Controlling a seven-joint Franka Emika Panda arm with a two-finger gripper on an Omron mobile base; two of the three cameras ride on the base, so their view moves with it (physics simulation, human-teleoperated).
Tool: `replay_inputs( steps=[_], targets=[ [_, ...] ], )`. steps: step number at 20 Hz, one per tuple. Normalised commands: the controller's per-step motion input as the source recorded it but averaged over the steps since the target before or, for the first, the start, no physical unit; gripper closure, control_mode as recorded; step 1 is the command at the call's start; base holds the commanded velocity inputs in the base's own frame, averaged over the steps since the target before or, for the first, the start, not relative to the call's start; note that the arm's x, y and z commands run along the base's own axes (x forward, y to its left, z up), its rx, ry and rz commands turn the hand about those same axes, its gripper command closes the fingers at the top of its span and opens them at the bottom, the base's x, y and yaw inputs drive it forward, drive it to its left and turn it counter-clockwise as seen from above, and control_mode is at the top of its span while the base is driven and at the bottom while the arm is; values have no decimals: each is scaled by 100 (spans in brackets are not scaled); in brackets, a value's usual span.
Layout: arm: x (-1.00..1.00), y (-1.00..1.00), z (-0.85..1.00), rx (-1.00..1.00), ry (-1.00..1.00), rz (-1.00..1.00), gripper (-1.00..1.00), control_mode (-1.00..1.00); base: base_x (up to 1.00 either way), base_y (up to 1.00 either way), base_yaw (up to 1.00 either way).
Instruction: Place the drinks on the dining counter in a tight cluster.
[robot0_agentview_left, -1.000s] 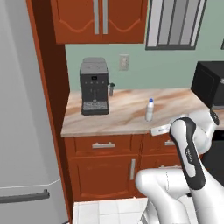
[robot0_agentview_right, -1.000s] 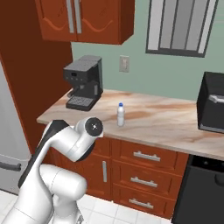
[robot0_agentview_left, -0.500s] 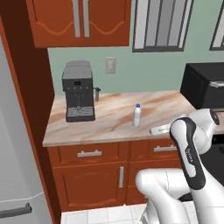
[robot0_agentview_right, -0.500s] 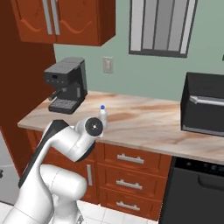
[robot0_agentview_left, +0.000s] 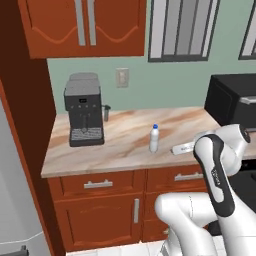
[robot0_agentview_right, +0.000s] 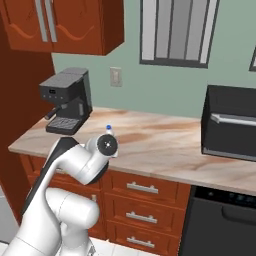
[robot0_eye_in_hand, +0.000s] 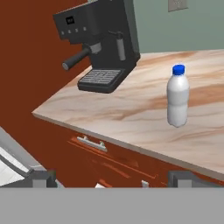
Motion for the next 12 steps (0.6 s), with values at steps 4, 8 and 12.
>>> replay_inputs(
  steps=[4,8,12],
  targets=[
    [0,0,0,0,0,0,-100,100,31,-41,-24],
    [0,0,0,0,0,0,-100,100,39,-35,-22],
    [0,0,0,0,0,0,-100,100,52,-22,-8]
  ],
)
